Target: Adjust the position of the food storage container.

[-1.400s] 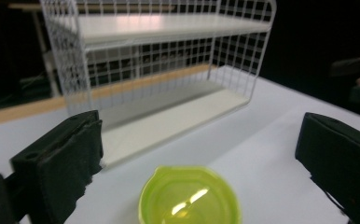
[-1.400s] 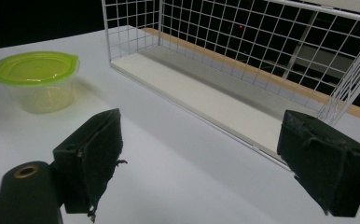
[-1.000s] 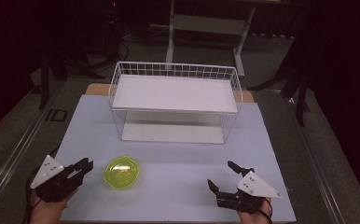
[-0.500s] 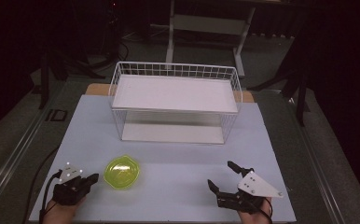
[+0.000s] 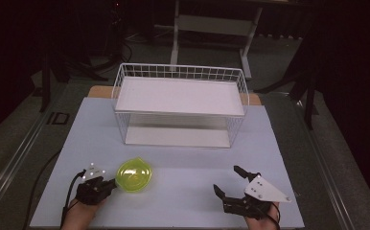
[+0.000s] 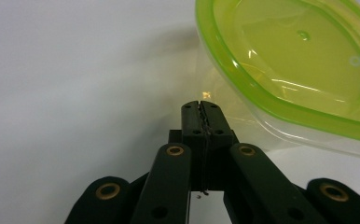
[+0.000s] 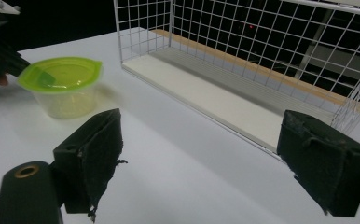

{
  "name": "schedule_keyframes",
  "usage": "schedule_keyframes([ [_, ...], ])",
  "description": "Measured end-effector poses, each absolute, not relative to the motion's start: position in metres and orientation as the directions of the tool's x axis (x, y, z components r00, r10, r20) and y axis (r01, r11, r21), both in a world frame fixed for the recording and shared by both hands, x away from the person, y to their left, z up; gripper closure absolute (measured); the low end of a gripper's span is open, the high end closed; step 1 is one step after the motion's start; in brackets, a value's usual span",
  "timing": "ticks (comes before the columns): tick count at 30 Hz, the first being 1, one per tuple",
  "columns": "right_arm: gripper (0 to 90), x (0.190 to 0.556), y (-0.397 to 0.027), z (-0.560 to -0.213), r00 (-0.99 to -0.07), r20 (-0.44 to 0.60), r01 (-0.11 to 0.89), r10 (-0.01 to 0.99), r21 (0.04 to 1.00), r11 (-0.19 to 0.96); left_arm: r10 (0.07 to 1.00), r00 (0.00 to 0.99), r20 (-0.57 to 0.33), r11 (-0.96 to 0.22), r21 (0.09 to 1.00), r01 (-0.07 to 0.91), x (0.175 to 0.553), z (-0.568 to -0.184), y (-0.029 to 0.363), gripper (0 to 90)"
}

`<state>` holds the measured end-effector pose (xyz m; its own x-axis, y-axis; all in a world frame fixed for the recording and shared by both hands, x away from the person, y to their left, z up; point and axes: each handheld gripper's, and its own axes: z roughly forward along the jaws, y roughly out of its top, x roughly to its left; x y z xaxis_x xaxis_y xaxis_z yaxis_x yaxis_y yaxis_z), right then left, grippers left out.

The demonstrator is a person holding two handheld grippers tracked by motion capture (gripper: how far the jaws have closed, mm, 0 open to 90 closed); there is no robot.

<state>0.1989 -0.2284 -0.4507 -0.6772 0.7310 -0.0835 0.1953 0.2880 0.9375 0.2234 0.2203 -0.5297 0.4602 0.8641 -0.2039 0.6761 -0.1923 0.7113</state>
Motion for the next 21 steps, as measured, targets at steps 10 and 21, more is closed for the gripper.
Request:
schedule_keyframes([
  [10, 14.3, 0.198, -0.229, -0.451, -0.678, -0.087, 0.193, 0.730, 0.937, 0.290, 0.860, 0.474, -0.190, -0.210, 0.714, 0.667, 0.232, -0.528, 0.199, 90.0],
  [21, 14.3, 0.198, -0.225, -0.451, -0.684, -0.095, 0.189, 0.723, 0.935, 0.301, 0.847, 0.472, -0.243, -0.186, 0.697, 0.692, 0.221, -0.527, 0.191, 90.0],
])
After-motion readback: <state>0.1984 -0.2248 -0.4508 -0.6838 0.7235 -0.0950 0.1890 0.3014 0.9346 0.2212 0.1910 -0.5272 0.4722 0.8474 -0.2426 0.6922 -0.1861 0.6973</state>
